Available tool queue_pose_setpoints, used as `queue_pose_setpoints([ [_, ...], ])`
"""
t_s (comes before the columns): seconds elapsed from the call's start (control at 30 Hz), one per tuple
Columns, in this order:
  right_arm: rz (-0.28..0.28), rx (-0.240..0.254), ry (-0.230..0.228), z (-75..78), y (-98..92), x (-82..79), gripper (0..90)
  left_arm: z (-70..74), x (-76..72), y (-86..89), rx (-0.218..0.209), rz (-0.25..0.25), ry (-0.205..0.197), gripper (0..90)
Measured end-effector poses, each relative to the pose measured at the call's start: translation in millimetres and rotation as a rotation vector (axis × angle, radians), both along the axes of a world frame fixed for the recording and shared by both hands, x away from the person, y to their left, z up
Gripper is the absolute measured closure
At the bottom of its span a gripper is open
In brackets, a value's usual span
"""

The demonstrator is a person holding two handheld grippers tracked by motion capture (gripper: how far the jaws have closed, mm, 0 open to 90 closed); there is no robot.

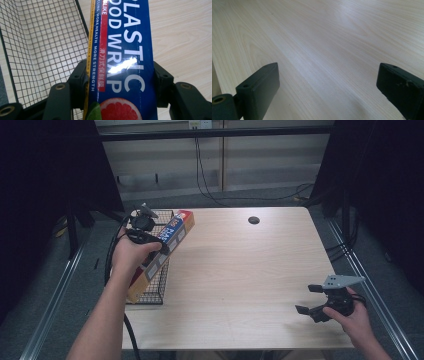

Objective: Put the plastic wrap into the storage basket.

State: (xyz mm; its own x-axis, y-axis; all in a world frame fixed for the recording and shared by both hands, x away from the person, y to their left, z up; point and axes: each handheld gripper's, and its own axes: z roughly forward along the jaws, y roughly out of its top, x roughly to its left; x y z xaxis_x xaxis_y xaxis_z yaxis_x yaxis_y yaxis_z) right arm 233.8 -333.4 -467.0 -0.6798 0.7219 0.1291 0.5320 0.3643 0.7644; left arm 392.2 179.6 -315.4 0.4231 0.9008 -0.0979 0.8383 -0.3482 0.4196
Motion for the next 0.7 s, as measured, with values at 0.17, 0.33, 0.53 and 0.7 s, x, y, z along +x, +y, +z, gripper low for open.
queue_pose_setpoints([
  [0.17,0.001,-0.001,0.004,0.5,0.3,-0.8,5.0,-0.6,-0.2,7.6,-0.001,0.025,0.000,43.3],
  [0.33,-0.001,0.000,0.002,0.6,0.0,-0.7,5.0,-3.1,-0.5,13.6,-0.009,0.061,-0.004,43.3],
  [0.53,0.002,-0.004,0.004,0.1,1.4,-0.5,5.0,-6.4,-0.2,20.0,-0.010,0.105,0.001,43.3],
  [0.7,0.002,-0.004,0.003,0.3,1.3,-0.7,5.0,-9.8,0.6,24.1,-0.010,0.134,-0.004,43.3],
])
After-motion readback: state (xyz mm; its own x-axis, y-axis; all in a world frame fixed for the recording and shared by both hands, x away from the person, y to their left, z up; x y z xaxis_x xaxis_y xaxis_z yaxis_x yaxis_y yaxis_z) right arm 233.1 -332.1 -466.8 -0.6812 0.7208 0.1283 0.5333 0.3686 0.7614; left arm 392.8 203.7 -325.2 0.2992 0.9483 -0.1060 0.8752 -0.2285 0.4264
